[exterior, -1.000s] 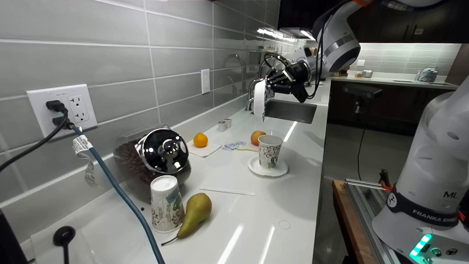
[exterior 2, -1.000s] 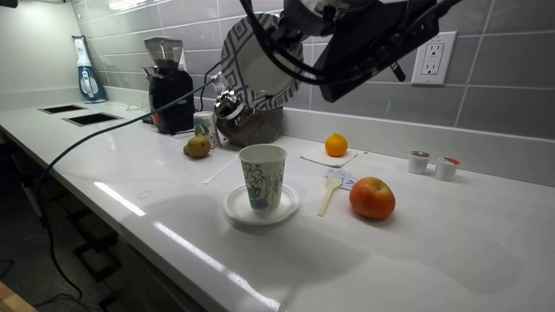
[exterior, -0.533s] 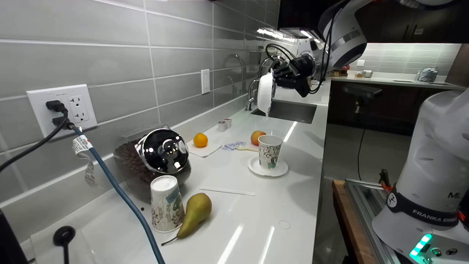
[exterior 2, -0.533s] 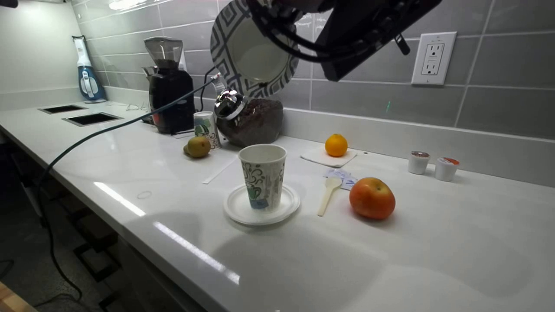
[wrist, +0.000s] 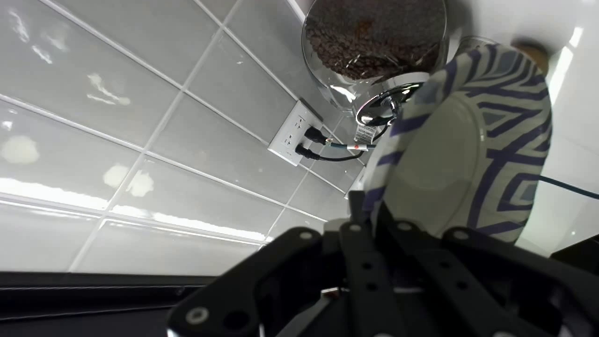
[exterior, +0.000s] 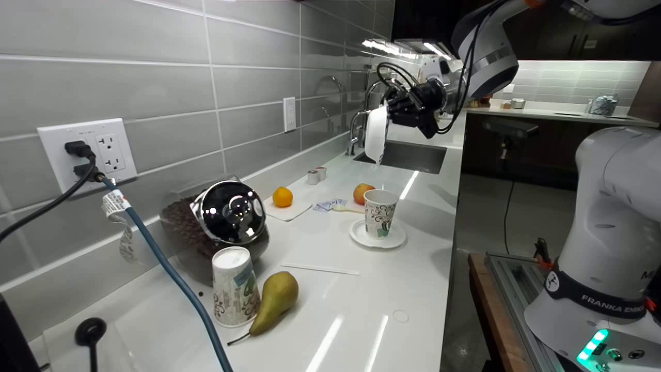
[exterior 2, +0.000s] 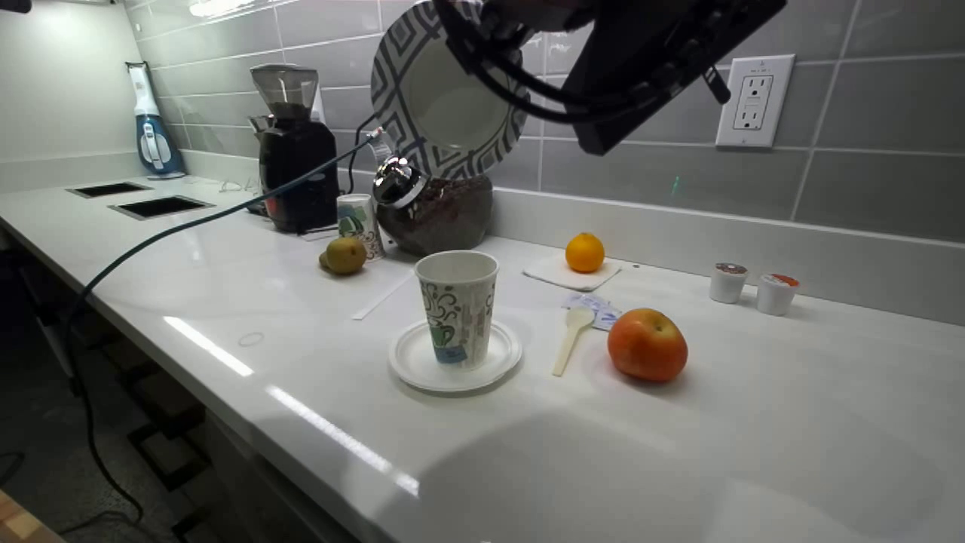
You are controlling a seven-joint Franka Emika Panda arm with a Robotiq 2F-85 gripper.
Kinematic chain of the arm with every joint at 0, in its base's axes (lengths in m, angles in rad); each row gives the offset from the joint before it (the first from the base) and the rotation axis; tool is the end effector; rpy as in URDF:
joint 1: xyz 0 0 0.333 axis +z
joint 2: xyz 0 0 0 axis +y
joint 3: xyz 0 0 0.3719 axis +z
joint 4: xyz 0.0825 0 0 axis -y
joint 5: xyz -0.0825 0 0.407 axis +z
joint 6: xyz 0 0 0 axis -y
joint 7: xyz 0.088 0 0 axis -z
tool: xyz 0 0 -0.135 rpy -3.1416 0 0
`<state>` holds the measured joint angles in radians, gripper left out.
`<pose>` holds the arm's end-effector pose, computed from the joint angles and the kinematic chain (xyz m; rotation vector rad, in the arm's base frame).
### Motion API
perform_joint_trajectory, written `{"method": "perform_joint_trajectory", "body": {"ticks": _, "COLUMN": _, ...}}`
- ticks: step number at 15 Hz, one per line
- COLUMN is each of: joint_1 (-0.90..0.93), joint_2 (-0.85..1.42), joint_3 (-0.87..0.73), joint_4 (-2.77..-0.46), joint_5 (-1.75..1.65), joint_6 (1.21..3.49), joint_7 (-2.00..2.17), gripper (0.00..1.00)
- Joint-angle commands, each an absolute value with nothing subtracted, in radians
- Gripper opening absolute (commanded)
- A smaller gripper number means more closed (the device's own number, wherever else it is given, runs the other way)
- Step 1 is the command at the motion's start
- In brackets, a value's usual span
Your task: Pour the contents in the bowl into the coffee cup.
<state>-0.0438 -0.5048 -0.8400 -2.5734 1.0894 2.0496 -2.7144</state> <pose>0.3081 -0.2763 0.4358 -2.0401 -1.4538 -1.8748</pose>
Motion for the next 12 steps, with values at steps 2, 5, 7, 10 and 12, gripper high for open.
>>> {"method": "perform_joint_trajectory", "body": {"ticks": 2, "joint_1": 0.081, "joint_2": -0.574, "joint_3": -0.955, "joint_4": -2.614, "joint_5": 1.042, "joint_6": 2.142, "joint_7": -2.736, "gripper": 0.01}}
{"method": "perform_joint_trajectory", "body": {"ticks": 5, "joint_1": -0.055, "joint_2": -0.454, "joint_3": -0.85, "joint_4": -2.598, "joint_5": 1.113, "joint_6": 2.033, "joint_7": -2.691, "gripper": 0.01}}
{"method": "perform_joint_trajectory", "body": {"ticks": 7, "joint_1": -0.123, "joint_2": -0.423, "joint_3": -0.788, "joint_4": -2.576, "joint_5": 1.101, "joint_6": 2.0, "joint_7": -2.598, "gripper": 0.01}}
{"method": "perform_joint_trajectory", "body": {"ticks": 10, "joint_1": -0.209, "joint_2": -0.372, "joint_3": -0.703, "joint_4": -2.524, "joint_5": 1.071, "joint_6": 1.953, "joint_7": -2.432, "gripper": 0.01}}
{"method": "perform_joint_trajectory", "body": {"ticks": 12, "joint_1": -0.251, "joint_2": -0.341, "joint_3": -0.646, "joint_4": -2.48, "joint_5": 1.052, "joint_6": 1.946, "joint_7": -2.318, "gripper": 0.02}}
